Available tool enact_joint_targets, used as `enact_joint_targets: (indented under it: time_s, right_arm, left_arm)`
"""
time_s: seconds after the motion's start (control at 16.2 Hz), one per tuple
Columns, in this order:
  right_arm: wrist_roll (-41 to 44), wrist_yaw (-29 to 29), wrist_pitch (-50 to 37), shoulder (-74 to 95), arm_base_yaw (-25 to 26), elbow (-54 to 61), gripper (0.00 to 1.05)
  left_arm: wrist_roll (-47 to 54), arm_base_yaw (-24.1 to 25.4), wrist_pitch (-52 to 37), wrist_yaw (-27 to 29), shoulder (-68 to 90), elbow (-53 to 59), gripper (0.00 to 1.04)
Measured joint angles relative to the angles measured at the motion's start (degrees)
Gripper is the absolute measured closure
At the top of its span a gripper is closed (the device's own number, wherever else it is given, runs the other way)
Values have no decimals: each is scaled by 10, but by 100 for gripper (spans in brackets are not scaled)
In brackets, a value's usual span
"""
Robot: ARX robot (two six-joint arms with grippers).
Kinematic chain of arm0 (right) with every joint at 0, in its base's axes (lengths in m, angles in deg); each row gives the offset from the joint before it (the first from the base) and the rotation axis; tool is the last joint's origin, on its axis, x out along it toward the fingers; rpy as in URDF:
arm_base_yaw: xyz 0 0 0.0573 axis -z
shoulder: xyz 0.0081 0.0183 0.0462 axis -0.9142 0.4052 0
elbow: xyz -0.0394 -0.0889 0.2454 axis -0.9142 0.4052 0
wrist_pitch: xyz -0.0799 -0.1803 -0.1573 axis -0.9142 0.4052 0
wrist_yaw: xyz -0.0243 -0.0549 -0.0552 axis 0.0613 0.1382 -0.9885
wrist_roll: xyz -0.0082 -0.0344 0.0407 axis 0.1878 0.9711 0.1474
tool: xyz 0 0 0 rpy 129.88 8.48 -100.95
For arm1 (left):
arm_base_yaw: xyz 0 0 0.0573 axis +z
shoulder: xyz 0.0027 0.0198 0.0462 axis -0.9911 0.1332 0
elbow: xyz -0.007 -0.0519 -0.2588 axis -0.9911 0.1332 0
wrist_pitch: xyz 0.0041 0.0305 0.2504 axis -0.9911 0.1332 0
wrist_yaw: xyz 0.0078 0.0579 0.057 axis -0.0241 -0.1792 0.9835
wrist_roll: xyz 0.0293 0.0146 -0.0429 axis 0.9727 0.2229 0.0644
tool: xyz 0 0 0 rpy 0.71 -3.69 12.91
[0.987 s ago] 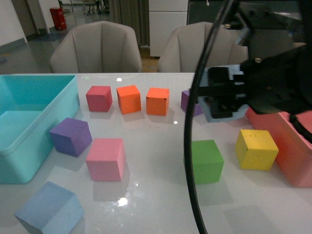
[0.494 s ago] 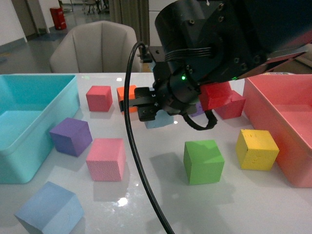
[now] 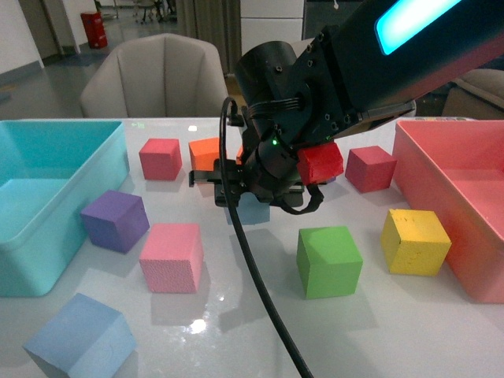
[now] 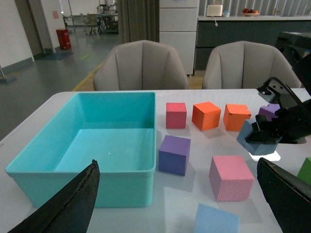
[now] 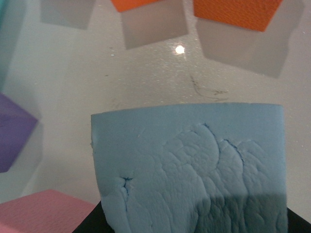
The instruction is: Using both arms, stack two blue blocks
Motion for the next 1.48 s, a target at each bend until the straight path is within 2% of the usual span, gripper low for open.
enact_joint_targets:
  time_s: [0.74,0.99,1.05,1.36,1.48]
  right_arm:
    - [-23,-37,66,54,3,-72,59]
    - [-22,-39,68,59,4,-78,23]
    - [-23,-39,62,59,4,-79,5]
    - [-65,-52,-118,-170,27,133,6]
    - [-50,-118,-230,-280,29,274,6]
  left_arm:
    - [0,0,0,0,0,0,7]
    - [0,0,0,0,0,0,7]
    - [0,0,0,0,0,0,7]
    - [0,0,0,0,0,0,7]
    - [0,0,0,0,0,0,7]
